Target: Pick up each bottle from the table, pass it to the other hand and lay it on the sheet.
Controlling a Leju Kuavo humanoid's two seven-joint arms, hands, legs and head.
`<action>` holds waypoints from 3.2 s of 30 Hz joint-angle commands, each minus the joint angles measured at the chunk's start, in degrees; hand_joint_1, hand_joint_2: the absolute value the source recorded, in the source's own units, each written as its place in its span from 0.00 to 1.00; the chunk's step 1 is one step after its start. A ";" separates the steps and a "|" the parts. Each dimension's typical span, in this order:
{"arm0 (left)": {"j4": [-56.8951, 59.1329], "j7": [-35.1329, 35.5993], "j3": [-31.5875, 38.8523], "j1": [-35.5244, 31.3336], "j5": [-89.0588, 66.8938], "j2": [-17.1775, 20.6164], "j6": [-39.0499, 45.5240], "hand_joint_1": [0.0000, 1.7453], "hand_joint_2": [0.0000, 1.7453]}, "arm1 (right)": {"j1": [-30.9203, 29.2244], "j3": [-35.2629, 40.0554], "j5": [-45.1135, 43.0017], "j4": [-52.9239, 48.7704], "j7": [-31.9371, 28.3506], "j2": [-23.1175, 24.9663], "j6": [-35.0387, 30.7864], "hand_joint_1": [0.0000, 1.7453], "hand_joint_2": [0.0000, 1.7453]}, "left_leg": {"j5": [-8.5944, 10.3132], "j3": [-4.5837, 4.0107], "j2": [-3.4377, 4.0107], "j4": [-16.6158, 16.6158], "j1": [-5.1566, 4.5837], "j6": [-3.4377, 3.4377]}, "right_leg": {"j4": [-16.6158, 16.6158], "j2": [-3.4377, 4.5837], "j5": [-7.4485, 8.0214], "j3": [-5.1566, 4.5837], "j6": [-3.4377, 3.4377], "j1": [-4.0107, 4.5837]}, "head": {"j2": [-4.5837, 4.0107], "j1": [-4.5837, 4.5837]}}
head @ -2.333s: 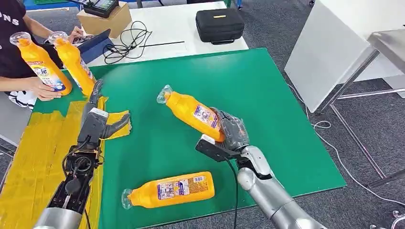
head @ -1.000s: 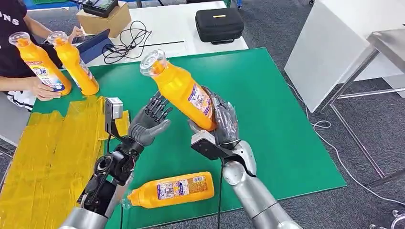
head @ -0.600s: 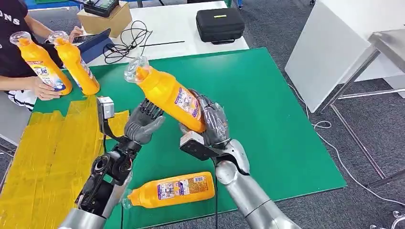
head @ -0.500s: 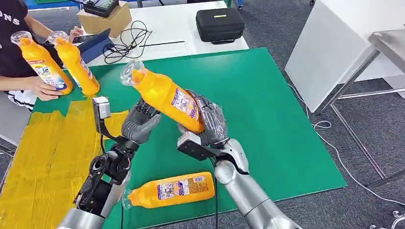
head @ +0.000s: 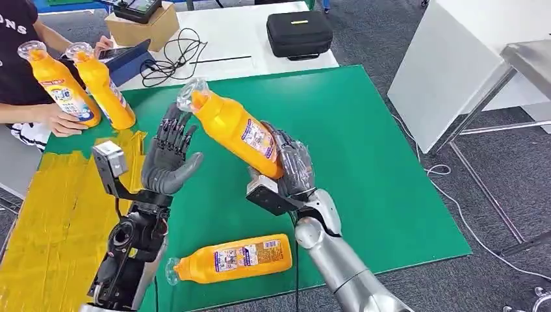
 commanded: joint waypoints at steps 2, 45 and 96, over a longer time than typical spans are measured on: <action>-2.33 -0.98 -1.02 0.08 -2.40 0.21 1.22 0.00 1.00 | -2.24 -1.86 0.52 3.70 0.21 -0.38 -0.25 1.00 1.00 | -0.11 0.23 0.08 0.01 0.06 -0.10 | -0.03 0.00 -0.09 0.24 -0.07 0.07 | 0.00 -0.02; 7.24 -0.23 0.09 -3.89 4.49 -0.12 -1.81 0.00 1.00 | -7.53 16.67 7.42 20.24 0.04 5.47 1.23 1.00 1.00 | -0.17 0.42 0.13 0.00 0.10 -0.15 | -0.02 0.02 -0.16 0.40 -0.12 0.12 | 0.00 0.00; -19.27 -11.87 4.88 2.39 -57.90 8.66 40.51 1.00 1.00 | 26.47 -6.40 -23.61 -36.23 -3.07 -9.95 13.18 0.00 1.00 | -0.23 0.16 -0.19 0.08 0.09 -0.15 | 0.04 -0.29 -0.29 0.24 -0.11 0.11 | 0.00 -0.02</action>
